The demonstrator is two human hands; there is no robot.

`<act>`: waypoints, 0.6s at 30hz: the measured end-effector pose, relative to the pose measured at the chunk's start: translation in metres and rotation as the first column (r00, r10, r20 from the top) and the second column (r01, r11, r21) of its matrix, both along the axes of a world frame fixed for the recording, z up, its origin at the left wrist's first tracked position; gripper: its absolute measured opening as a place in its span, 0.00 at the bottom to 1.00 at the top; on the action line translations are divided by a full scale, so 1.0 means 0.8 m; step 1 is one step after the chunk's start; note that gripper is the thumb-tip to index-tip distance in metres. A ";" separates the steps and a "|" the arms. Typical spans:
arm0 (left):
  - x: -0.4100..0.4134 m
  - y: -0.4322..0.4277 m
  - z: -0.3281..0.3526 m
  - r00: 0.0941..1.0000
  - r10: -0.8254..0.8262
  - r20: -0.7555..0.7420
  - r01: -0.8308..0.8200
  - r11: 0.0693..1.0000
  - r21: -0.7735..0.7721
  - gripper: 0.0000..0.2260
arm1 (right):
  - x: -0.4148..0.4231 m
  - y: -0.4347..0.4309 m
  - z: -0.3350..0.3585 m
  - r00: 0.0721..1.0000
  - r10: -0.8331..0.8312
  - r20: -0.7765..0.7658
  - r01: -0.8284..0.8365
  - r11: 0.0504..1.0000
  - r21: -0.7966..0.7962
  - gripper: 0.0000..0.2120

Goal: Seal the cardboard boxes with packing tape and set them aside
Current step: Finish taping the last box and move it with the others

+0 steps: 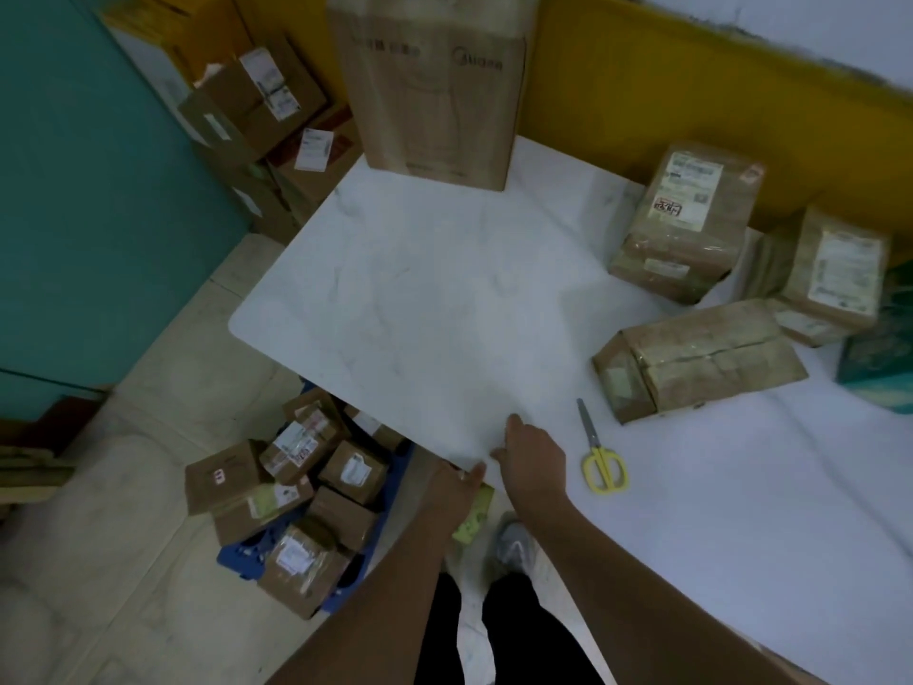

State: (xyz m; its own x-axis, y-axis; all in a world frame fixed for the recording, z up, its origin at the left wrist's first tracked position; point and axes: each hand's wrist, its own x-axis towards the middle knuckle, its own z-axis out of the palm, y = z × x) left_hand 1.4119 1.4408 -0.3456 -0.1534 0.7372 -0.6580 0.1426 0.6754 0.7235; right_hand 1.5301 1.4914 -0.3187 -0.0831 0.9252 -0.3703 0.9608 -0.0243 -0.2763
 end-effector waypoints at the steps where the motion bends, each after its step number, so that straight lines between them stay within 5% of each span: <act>1: 0.000 0.001 0.005 1.000 -0.005 -0.009 0.005 1.000 -0.020 0.18 | 0.001 -0.001 0.003 0.999 -0.006 0.045 0.005 1.000 0.021 0.14; 4: 0.004 0.007 0.012 0.998 -0.024 -0.051 0.019 0.996 -0.091 0.20 | 0.008 0.004 0.005 0.997 0.000 0.079 -0.011 0.990 0.142 0.16; 8: 0.009 0.013 0.010 0.989 -0.078 -0.129 0.047 0.974 -0.223 0.26 | 0.023 -0.018 -0.011 0.955 0.297 0.004 -0.286 0.915 0.285 0.18; 11: 0.010 0.016 0.006 0.995 0.021 -0.098 -0.046 0.965 -0.258 0.32 | 0.045 -0.078 -0.033 0.872 0.486 -0.050 -0.471 0.864 0.180 0.29; 14: 0.008 0.022 0.010 0.993 -0.057 -0.101 0.022 0.949 -0.315 0.34 | 0.054 -0.103 -0.035 0.907 0.417 -0.053 -0.409 0.906 0.112 0.36; 18: 0.002 0.042 0.044 0.928 -0.047 -0.369 -0.127 0.892 -0.434 0.39 | 0.037 -0.082 -0.014 0.912 0.395 -0.110 -0.391 0.919 0.053 0.30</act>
State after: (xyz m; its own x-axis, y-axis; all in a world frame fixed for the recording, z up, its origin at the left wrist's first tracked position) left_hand 1.4134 1.4744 -0.3102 -0.4659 0.3689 -0.8043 0.2990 0.9211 0.2492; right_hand 1.5600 1.4255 -0.3302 -0.4828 0.8191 -0.3099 0.8524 0.3584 -0.3808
